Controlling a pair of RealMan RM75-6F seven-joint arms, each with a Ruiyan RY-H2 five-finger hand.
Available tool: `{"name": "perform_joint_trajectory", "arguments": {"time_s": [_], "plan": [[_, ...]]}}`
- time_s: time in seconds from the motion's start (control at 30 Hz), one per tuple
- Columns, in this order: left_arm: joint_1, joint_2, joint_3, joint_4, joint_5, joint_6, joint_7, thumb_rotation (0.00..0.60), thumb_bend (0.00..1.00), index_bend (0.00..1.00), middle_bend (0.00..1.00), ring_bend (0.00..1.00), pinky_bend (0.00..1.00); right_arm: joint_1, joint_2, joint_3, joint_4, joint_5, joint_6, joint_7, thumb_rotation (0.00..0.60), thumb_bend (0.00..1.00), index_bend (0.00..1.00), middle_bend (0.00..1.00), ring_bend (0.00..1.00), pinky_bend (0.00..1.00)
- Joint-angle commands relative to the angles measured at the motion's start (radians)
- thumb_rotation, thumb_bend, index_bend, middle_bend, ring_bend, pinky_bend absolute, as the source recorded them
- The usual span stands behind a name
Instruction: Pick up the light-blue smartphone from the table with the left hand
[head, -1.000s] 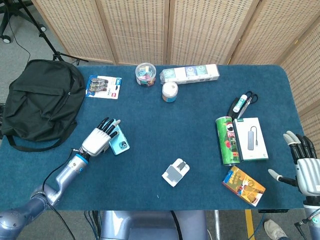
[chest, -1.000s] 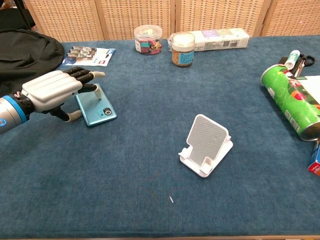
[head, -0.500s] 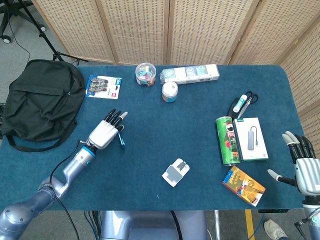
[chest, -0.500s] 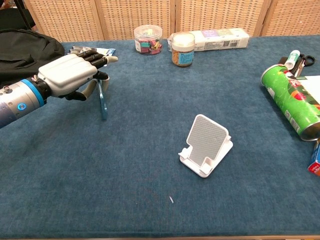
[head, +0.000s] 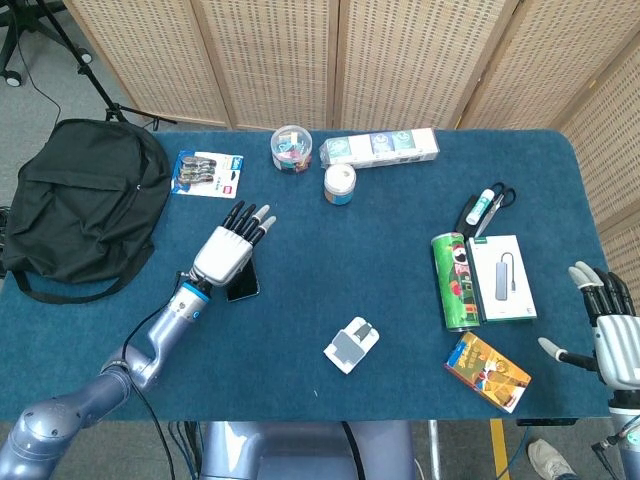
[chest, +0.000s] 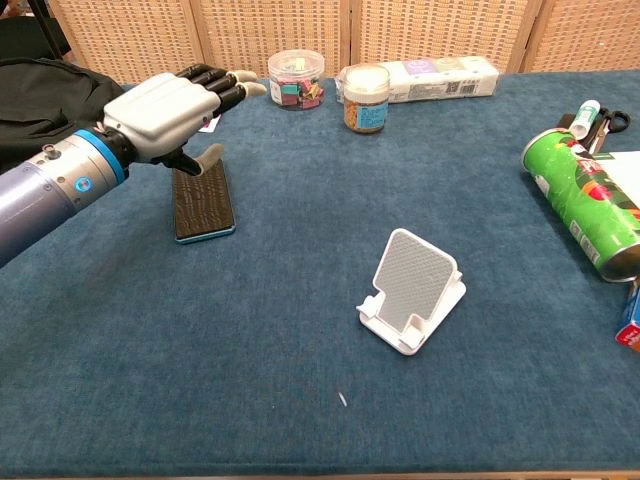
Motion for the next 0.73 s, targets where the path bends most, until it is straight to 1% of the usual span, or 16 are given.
{"name": "perform_joint_trajectory", "arguments": {"time_s": [0.03, 0.07, 0.1, 0.13, 0.17, 0.23, 0.27, 0.37, 0.43, 0.5, 0.63, 0.73], "plan": [[0.080, 0.125, -0.005, -0.204, -0.023, 0.083, -0.015, 0.600, 0.34, 0.00, 0.00, 0.00, 0.00, -0.001, 0.001, -0.001, -0.002, -0.004, 0.003, 0.001, 0.600, 0.00, 0.00, 0.00, 0.00, 0.00], [0.115, 0.182, 0.001, -0.297, -0.040, 0.089, -0.028, 0.600, 0.20, 0.00, 0.00, 0.00, 0.00, -0.001, 0.002, -0.002, -0.005, -0.008, 0.007, 0.001, 0.600, 0.00, 0.00, 0.00, 0.00, 0.00], [0.127, 0.211, 0.006, -0.343, -0.043, 0.089, -0.026, 0.600, 0.08, 0.00, 0.00, 0.00, 0.00, -0.001, 0.002, -0.002, -0.005, -0.010, 0.008, 0.001, 0.600, 0.00, 0.00, 0.00, 0.00, 0.00], [0.157, 0.274, 0.016, -0.432, -0.055, 0.093, -0.022, 0.600, 0.03, 0.00, 0.00, 0.00, 0.00, -0.002, 0.003, -0.004, -0.008, -0.013, 0.010, 0.001, 0.600, 0.00, 0.00, 0.00, 0.00, 0.00], [0.180, 0.319, 0.023, -0.493, -0.064, 0.101, -0.014, 0.600, 0.00, 0.00, 0.00, 0.00, 0.00, -0.003, 0.003, -0.005, -0.009, -0.015, 0.012, 0.000, 0.600, 0.00, 0.00, 0.00, 0.00, 0.00], [0.246, 0.428, 0.045, -0.640, -0.100, 0.117, 0.014, 0.600, 0.00, 0.00, 0.00, 0.00, 0.00, -0.004, 0.005, -0.007, -0.015, -0.023, 0.017, -0.002, 0.600, 0.00, 0.00, 0.00, 0.00, 0.00], [0.271, 0.469, 0.056, -0.692, -0.115, 0.122, 0.028, 0.600, 0.00, 0.00, 0.00, 0.00, 0.00, -0.004, 0.005, -0.008, -0.018, -0.026, 0.019, -0.003, 0.600, 0.00, 0.00, 0.00, 0.00, 0.00], [0.325, 0.561, 0.078, -0.804, -0.153, 0.133, 0.071, 0.600, 0.00, 0.00, 0.00, 0.00, 0.00, -0.006, 0.007, -0.010, -0.022, -0.033, 0.026, -0.006, 0.600, 0.00, 0.00, 0.00, 0.00, 0.00], [0.379, 0.626, 0.108, -0.874, -0.171, 0.153, 0.081, 0.600, 0.00, 0.00, 0.00, 0.00, 0.00, -0.008, 0.008, -0.011, -0.024, -0.039, 0.034, -0.012, 0.600, 0.00, 0.00, 0.00, 0.00, 0.00], [0.419, 0.662, 0.131, -0.913, -0.169, 0.183, 0.083, 0.600, 0.00, 0.00, 0.00, 0.00, 0.00, -0.010, 0.008, -0.010, -0.022, -0.041, 0.041, -0.020, 0.600, 0.00, 0.00, 0.00, 0.00, 0.00], [0.518, 0.704, 0.162, -0.950, -0.178, 0.272, 0.072, 0.600, 0.00, 0.00, 0.00, 0.00, 0.00, -0.016, 0.003, 0.000, -0.015, -0.042, 0.067, -0.051, 0.600, 0.00, 0.00, 0.00, 0.00, 0.00], [0.561, 0.715, 0.168, -0.955, -0.183, 0.309, 0.067, 0.600, 0.00, 0.00, 0.00, 0.00, 0.00, -0.019, 0.003, 0.002, -0.016, -0.044, 0.078, -0.057, 0.600, 0.00, 0.00, 0.00, 0.00, 0.00]]}}
